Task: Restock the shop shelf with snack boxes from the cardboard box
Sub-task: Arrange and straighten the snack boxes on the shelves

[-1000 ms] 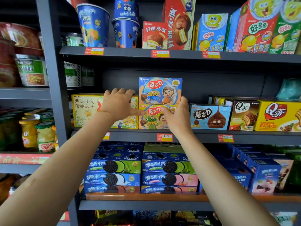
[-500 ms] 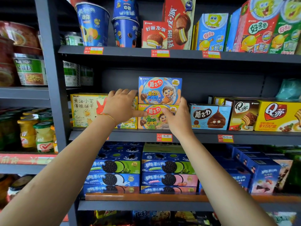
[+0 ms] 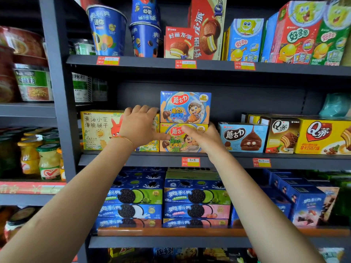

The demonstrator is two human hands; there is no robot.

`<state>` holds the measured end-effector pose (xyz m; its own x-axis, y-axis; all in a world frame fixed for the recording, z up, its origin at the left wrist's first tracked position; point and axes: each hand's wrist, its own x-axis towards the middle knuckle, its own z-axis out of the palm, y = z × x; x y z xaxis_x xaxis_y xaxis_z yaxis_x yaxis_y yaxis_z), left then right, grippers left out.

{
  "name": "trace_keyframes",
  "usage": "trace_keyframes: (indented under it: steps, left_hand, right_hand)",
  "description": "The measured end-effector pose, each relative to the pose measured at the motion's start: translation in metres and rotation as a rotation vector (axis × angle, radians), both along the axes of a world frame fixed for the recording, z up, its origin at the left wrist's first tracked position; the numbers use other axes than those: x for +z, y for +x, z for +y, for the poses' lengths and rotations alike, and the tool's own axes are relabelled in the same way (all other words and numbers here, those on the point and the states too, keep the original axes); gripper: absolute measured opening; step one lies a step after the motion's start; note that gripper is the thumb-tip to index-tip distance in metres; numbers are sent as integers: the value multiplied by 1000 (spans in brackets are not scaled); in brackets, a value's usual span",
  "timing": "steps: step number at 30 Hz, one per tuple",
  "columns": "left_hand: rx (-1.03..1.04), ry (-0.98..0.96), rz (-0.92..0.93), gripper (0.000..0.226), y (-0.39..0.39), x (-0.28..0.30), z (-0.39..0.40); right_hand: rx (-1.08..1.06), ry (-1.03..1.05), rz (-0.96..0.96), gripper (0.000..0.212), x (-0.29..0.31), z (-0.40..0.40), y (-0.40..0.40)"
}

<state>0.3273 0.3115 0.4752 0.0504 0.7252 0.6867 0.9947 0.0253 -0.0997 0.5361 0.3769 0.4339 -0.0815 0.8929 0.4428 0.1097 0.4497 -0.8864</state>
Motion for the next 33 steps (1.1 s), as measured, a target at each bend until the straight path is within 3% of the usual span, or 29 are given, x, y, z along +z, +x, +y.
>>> trace_keyframes:
  steps: [8, 23, 29, 33]
  left_hand:
    - [6, 25, 8, 97, -1, -2, 2]
    - [15, 26, 29, 97, 0, -2, -1]
    - [-2, 3, 33, 106, -1, 2, -3]
    - [-89, 231, -42, 119, 3, -1, -6]
  right_hand:
    - [4, 38, 3, 60, -2, 1, 0]
    - [-31, 44, -27, 49, -2, 0, -3]
    - [-81, 34, -62, 82, 5, -18, 1]
    - [-250, 149, -201, 116, 11, -41, 15]
